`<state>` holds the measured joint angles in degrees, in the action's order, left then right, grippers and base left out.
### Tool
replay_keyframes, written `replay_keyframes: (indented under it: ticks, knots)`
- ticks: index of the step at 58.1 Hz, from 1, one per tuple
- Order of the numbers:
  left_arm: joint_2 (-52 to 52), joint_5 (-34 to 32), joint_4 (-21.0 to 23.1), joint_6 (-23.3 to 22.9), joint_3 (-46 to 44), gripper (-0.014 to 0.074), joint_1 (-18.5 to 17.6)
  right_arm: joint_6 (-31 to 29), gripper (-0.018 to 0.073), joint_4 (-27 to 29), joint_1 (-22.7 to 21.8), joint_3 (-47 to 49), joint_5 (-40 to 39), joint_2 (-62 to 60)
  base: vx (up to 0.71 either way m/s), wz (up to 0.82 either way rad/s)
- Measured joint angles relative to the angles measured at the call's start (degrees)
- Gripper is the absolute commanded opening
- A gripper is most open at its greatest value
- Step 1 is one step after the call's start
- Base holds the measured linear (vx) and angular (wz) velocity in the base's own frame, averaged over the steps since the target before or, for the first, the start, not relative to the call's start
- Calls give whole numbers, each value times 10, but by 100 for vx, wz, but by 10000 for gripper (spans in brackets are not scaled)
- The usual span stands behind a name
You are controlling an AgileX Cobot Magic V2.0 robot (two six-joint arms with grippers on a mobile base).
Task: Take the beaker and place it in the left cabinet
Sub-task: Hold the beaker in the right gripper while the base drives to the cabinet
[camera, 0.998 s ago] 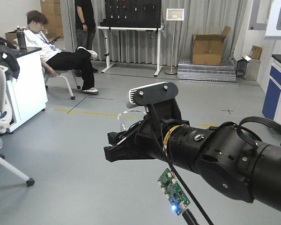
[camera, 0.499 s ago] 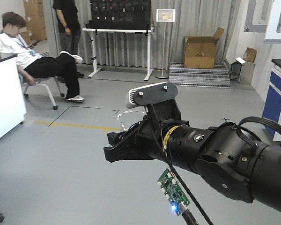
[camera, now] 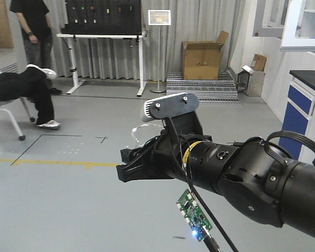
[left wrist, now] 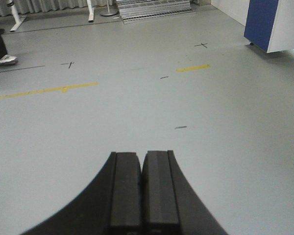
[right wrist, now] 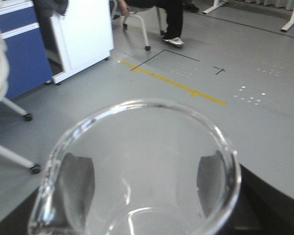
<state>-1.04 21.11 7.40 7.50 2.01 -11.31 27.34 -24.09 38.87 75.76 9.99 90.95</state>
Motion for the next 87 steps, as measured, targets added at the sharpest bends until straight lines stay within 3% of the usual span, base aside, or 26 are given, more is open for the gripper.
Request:
replay_keyframes:
  ticks: [87]
  knots:
    - [0,0,0,0,0,-6,0,0,9,0,0,0,0,0,71,-9]
